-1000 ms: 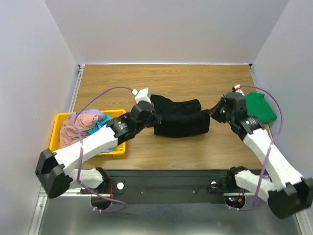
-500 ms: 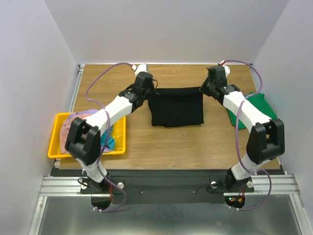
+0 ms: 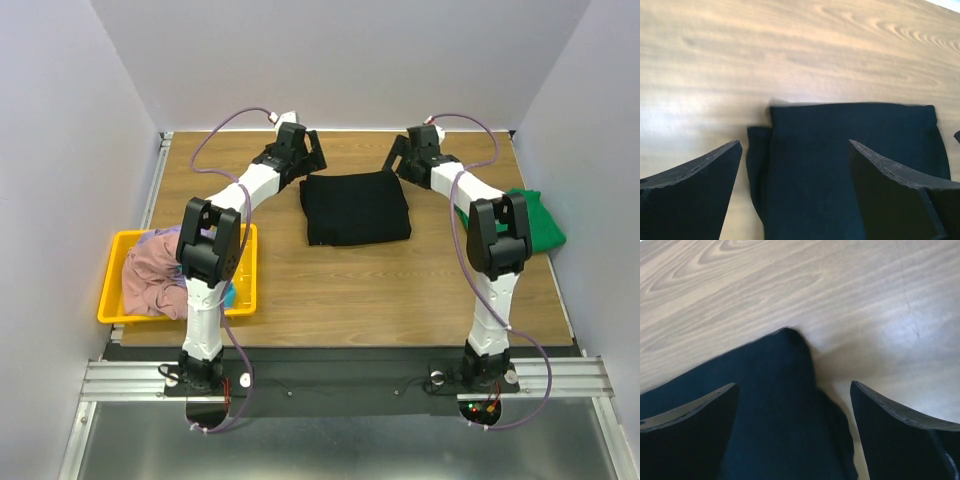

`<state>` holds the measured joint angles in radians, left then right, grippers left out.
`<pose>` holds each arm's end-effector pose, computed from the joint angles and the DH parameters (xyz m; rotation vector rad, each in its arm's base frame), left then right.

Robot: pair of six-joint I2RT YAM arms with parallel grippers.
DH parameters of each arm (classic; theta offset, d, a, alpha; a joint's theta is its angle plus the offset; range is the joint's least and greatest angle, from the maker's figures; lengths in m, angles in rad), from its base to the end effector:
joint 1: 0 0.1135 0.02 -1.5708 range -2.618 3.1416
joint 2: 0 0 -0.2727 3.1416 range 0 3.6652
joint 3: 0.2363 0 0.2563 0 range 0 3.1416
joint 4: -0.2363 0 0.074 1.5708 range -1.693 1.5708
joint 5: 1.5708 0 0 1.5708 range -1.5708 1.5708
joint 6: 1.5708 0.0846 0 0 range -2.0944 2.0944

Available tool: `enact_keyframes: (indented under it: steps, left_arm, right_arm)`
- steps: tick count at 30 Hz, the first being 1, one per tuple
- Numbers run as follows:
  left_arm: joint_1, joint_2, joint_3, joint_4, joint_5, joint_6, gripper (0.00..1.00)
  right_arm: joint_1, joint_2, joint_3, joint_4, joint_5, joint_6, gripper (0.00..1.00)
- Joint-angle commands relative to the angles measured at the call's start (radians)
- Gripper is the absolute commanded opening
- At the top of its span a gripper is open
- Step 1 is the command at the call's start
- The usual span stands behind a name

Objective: Fold and stack the t-shirts
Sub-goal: Fold the tshirt, then neatly place the folded tshirt to the corner

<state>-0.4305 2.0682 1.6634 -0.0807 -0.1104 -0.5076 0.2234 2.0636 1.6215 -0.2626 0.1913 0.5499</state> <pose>0.4970 -0.2180 0.2364 -0.1498 2.0806 -0.4656 0.5102 0.0994 0.1996 0.4673 2.2187 0.1936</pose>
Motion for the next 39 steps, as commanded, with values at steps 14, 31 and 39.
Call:
enact_keyframes:
  steps: [14, 31, 39]
  left_arm:
    - [-0.007, -0.466, -0.493, 0.173, 0.084, -0.017, 0.99]
    - [-0.028, -0.844, -0.898, 0.174, 0.022, -0.118, 0.99]
    - [-0.028, -0.879, -0.918, 0.15, -0.003, -0.115, 0.99]
  right_arm:
    - [-0.016, -0.232, -0.304, 0.043, -0.214, -0.154, 1.0]
    - [0.077, -0.056, -0.321, 0.025, -0.152, -0.162, 0.59]
    - [0.103, -0.088, -0.367, -0.015, -0.081, -0.175, 0.26]
